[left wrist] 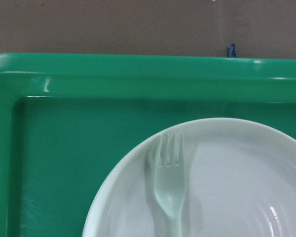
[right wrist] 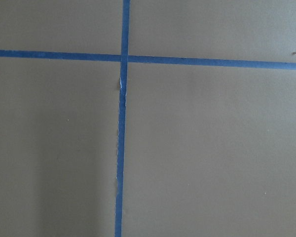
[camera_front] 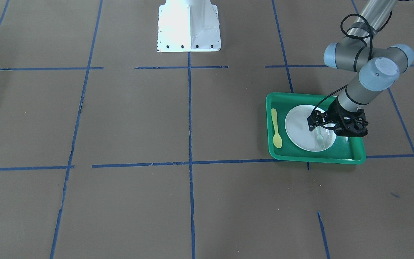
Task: Place fork
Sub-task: 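Move the left gripper over the white fork lying on the plate, then lower the left gripper and grasp the white fork's handle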
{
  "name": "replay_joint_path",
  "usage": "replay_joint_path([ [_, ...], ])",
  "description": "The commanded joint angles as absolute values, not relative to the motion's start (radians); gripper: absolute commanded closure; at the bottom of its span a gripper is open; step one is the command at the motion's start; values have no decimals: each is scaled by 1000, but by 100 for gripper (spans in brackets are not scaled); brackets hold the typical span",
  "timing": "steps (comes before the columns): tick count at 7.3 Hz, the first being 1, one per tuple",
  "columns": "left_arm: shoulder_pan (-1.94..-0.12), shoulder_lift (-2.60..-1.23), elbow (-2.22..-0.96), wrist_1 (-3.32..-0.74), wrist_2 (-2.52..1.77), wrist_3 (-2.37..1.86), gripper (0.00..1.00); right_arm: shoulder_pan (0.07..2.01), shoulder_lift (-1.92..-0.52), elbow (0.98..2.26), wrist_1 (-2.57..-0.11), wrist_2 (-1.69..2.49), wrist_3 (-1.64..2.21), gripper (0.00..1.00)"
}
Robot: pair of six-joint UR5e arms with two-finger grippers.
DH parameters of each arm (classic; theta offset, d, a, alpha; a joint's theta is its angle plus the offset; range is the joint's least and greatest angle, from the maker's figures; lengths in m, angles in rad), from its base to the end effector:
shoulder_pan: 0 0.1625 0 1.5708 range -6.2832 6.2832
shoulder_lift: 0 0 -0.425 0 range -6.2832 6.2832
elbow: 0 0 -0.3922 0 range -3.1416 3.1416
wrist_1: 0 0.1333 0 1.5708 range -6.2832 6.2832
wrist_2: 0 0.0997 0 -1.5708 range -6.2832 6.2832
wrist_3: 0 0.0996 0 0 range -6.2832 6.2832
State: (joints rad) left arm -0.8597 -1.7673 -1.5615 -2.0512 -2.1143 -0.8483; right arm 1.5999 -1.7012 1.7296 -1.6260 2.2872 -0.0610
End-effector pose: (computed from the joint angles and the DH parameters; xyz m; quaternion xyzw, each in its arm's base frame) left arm 0.3292 -0.5075 0.5115 0.0461 0.4022 0.0254 0.9140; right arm 0.0805 -0.4323 0.6505 0.0032 -0.3508 -0.0102 0.9364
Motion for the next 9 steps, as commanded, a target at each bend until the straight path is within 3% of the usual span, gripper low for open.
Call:
replay_joint_path([
  [1,-857,-1772,-1554,-2062,-2115,-854,18,1600,-1701,1730,-1626,2287,-60,0],
  [2,-857,-1773,-1554,-2062,-2115,-854,24,1600,-1701,1729,-1626,2287,-61,0],
  [6,-842,-1773,-1551,-2062,-2115,-856,29,1600,-1701,1730,-1626,2287,-61,0],
  [7,-842,-1773,-1551,-2062,-2115,-856,35,1600,-1701,1730,-1626,2287,-61,0],
  [8,-842,-1773,-1552,-2062,-2115,-856,49,1600,-1701,1730,-1626,2287,-61,0],
  [9,-842,-1773,-1555,-2062,-2115,-856,70,1600,-1701,1729,-1626,2287,-61,0],
])
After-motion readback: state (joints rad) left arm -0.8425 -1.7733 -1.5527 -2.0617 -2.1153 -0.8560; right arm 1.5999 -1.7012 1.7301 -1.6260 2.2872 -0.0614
